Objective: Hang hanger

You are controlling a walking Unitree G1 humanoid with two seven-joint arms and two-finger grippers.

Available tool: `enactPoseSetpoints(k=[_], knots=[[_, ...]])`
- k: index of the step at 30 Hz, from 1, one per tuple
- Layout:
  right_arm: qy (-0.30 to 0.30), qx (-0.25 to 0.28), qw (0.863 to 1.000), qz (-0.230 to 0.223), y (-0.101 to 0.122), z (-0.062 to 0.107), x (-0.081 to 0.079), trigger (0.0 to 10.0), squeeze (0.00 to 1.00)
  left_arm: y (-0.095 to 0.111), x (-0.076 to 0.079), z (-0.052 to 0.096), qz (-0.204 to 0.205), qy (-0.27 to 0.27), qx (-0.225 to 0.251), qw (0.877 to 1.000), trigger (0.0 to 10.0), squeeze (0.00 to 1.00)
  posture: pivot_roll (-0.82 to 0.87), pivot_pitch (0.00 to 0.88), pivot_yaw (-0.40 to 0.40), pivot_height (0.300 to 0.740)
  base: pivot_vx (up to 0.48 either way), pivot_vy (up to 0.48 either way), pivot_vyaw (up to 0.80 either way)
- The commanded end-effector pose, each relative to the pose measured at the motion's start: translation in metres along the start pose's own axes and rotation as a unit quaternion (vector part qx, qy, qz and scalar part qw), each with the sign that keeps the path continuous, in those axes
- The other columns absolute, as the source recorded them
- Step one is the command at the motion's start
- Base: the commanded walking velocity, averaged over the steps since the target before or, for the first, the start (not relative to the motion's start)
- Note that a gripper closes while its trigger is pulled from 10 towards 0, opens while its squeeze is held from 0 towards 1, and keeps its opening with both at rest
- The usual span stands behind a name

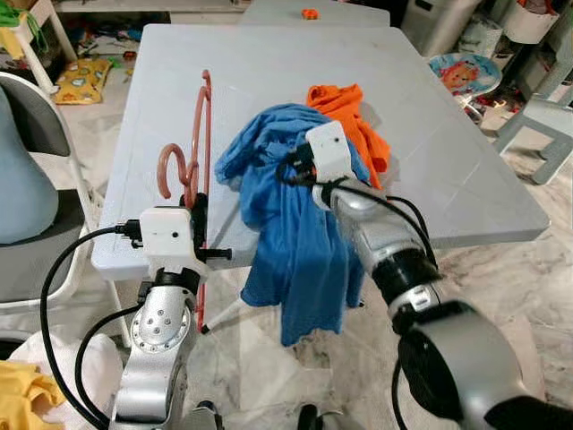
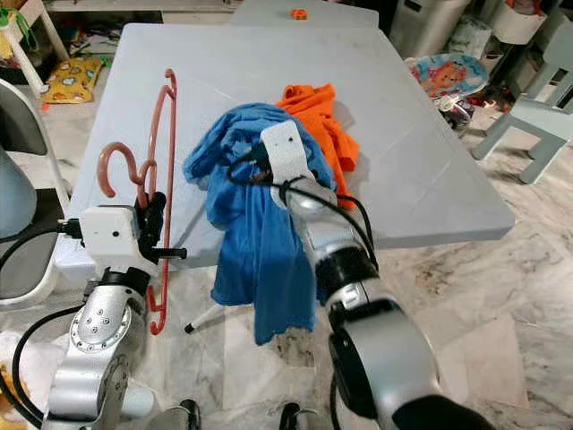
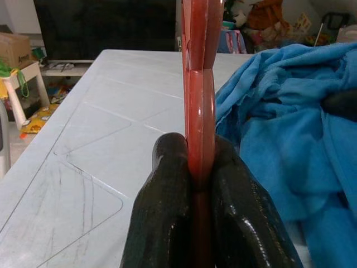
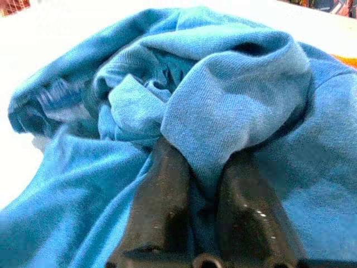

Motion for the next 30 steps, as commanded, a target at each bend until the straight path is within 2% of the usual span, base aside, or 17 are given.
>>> enactPoseSetpoints(k=[1,2,3,5,7,11,13,15,19,23,24,25,26,27,28,29,30], knots=[[-0.024,0.042,0.999,-0.019,0.026,-0.003,0.012,0.0,0.00,-0.033,-0.012,0.006,-0.008,0.026,-0.064,0.998,10.0,0.00,0.17,0.185,-0.127,0.740,0.000,0.000,0.00],[-0.036,0.057,0.997,-0.033,0.035,-0.003,0.017,0.0,0.00,-0.033,-0.011,0.006,-0.008,0.026,-0.064,0.998,10.0,0.00,0.17,0.184,-0.128,0.740,0.000,0.000,0.00],[-0.072,0.102,0.990,-0.061,0.059,-0.001,0.033,0.0,0.00,-0.032,-0.011,0.005,-0.009,0.026,-0.062,0.998,10.0,0.00,0.18,0.184,-0.129,0.740,0.000,0.000,0.00],[-0.116,0.187,0.974,-0.059,0.106,0.009,0.056,0.0,0.00,-0.029,-0.012,0.004,-0.013,0.029,-0.057,0.998,10.0,0.00,0.18,0.184,-0.129,0.740,0.000,0.000,0.00],[-0.135,0.237,0.960,-0.058,0.136,0.017,0.067,0.0,0.00,-0.028,-0.013,0.004,-0.016,0.033,-0.053,0.998,10.0,0.00,0.18,0.185,-0.127,0.740,0.000,0.000,0.00],[-0.166,0.306,0.935,-0.063,0.179,0.033,0.087,0.0,0.00,-0.027,-0.014,0.004,-0.018,0.034,-0.052,0.998,10.0,0.00,0.18,0.183,-0.127,0.740,0.000,0.000,0.00],[-0.174,0.320,0.929,-0.060,0.188,0.037,0.091,0.0,0.00,-0.027,-0.015,0.004,-0.019,0.034,-0.052,0.998,10.0,0.00,0.18,0.183,-0.127,0.740,0.000,0.000,0.00],[-0.199,0.359,0.912,-0.033,0.209,0.051,0.100,0.0,0.00,-0.025,-0.015,0.004,-0.023,0.037,-0.046,0.998,10.0,0.00,0.18,0.183,-0.127,0.740,0.000,0.000,0.00],[-0.218,0.371,0.903,-0.011,0.215,0.056,0.104,0.0,0.00,-0.024,-0.015,0.003,-0.025,0.039,-0.042,0.998,10.0,0.00,0.18,0.183,-0.127,0.740,0.000,0.000,0.00],[-0.177,0.322,0.930,0.009,0.182,0.035,0.081,0.0,0.00,-0.025,-0.012,0.004,-0.022,0.036,-0.043,0.998,10.0,0.00,0.18,0.185,-0.132,0.740,0.000,0.000,0.00],[-0.149,0.286,0.945,0.051,0.164,0.024,0.063,10.0,0.00,-0.025,-0.012,0.004,-0.021,0.035,-0.044,0.998,10.0,0.00,0.18,0.185,-0.132,0.740,0.000,0.000,0.00],[-0.103,0.242,0.960,0.094,0.137,0.012,0.040,10.0,0.00,-0.026,-0.011,0.004,-0.020,0.034,-0.044,0.998,10.0,0.00,0.18,0.185,-0.132,0.740,0.000,0.000,0.00],[-0.103,0.242,0.960,0.094,0.137,0.012,0.040,10.0,0.00,-0.026,-0.011,0.004,-0.020,0.034,-0.044,0.998,10.0,0.00,0.18,0.185,-0.132,0.740,0.000,0.000,0.00],[-0.048,0.204,0.972,0.105,0.108,0.004,0.019,10.0,1.00,-0.026,-0.011,0.005,-0.020,0.034,-0.044,0.998,10.0,0.00,0.18,0.187,-0.130,0.740,0.000,0.000,0.00],[-0.019,0.181,0.977,0.111,0.092,0.000,0.009,10.0,1.00,-0.026,-0.011,0.005,-0.020,0.033,-0.045,0.998,10.0,0.00,0.18,0.187,-0.130,0.740,0.000,0.000,0.00],[-0.019,0.181,0.977,0.111,0.092,0.000,0.009,10.0,1.00,-0.026,-0.011,0.005,-0.020,0.033,-0.045,0.998,10.0,0.00,0.18,0.187,-0.130,0.740,0.000,0.000,0.00],[0.019,0.149,0.982,0.118,0.071,-0.002,-0.005,10.0,1.00,-0.027,-0.011,0.005,-0.019,0.033,-0.046,0.998,10.0,0.00,0.18,0.187,-0.130,0.740,0.000,0.000,0.00]])
Point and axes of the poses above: a point about 5 cm out from each wrist's last joint towards the gripper, its own z axis pointing back from the gripper into the wrist, its own y axis along the axis of the wrist's last joint, x = y × z, the point moved 6 cm from there along -z, pointing out of the wrist towards the gripper, and after that the axes turned 12 degrees about z, right-handed, at the moved point
